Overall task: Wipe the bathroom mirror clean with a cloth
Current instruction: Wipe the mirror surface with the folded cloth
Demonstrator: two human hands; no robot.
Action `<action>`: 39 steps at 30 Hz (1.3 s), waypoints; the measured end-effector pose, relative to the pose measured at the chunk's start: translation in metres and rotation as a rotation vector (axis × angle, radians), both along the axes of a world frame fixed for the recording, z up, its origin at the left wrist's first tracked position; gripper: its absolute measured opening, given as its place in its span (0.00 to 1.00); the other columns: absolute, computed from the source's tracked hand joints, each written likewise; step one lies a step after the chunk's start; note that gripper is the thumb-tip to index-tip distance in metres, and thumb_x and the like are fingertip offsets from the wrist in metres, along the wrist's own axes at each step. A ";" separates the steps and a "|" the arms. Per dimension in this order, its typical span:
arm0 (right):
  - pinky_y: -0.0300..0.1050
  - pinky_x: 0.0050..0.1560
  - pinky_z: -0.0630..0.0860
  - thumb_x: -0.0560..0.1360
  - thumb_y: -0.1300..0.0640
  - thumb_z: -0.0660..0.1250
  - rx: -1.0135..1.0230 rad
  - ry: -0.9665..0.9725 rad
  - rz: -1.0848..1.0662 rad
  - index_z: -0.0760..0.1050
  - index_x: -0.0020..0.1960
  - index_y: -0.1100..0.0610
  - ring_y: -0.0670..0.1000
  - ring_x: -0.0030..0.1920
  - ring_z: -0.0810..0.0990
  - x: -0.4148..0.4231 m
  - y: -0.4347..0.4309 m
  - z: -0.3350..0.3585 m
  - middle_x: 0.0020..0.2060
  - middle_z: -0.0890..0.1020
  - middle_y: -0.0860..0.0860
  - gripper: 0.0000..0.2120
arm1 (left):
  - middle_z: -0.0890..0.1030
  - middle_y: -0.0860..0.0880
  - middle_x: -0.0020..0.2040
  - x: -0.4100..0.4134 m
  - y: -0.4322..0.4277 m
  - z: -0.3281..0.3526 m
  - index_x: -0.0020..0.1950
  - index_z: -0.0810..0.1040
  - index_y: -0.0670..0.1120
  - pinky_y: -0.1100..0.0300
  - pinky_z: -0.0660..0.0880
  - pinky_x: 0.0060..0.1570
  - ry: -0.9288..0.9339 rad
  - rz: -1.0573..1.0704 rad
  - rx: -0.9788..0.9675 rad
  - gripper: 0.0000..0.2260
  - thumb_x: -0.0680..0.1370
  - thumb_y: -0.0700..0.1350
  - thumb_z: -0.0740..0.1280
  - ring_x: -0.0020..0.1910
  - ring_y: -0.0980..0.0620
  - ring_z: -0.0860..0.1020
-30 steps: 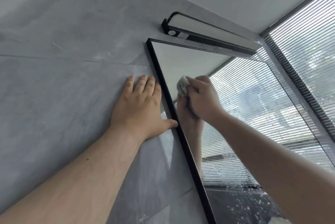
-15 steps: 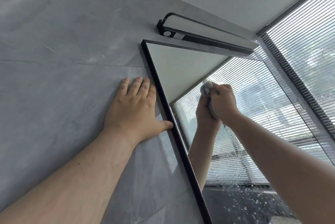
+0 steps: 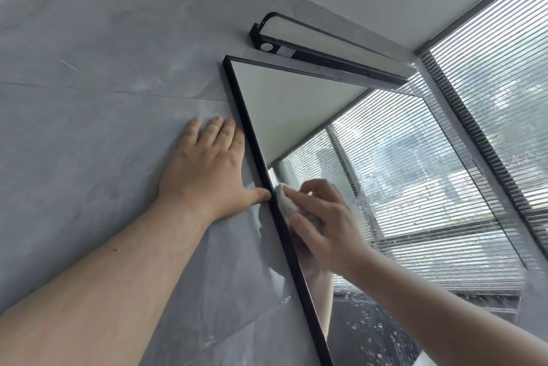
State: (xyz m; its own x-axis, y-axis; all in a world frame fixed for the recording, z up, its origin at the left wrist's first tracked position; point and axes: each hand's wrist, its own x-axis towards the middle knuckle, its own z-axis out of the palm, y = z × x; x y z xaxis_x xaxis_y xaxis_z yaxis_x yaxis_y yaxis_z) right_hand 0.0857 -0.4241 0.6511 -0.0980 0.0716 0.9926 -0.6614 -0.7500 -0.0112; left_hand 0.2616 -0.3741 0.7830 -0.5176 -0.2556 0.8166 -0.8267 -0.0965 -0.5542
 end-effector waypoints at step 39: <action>0.54 0.48 0.77 0.77 0.55 0.66 0.104 -0.473 0.053 0.82 0.42 0.38 0.50 0.47 0.78 -0.035 -0.035 0.028 0.41 0.74 0.42 0.12 | 0.49 0.45 0.82 -0.004 0.006 -0.016 0.81 0.49 0.43 0.47 0.42 0.78 -0.086 0.039 0.092 0.55 0.66 0.80 0.50 0.80 0.48 0.46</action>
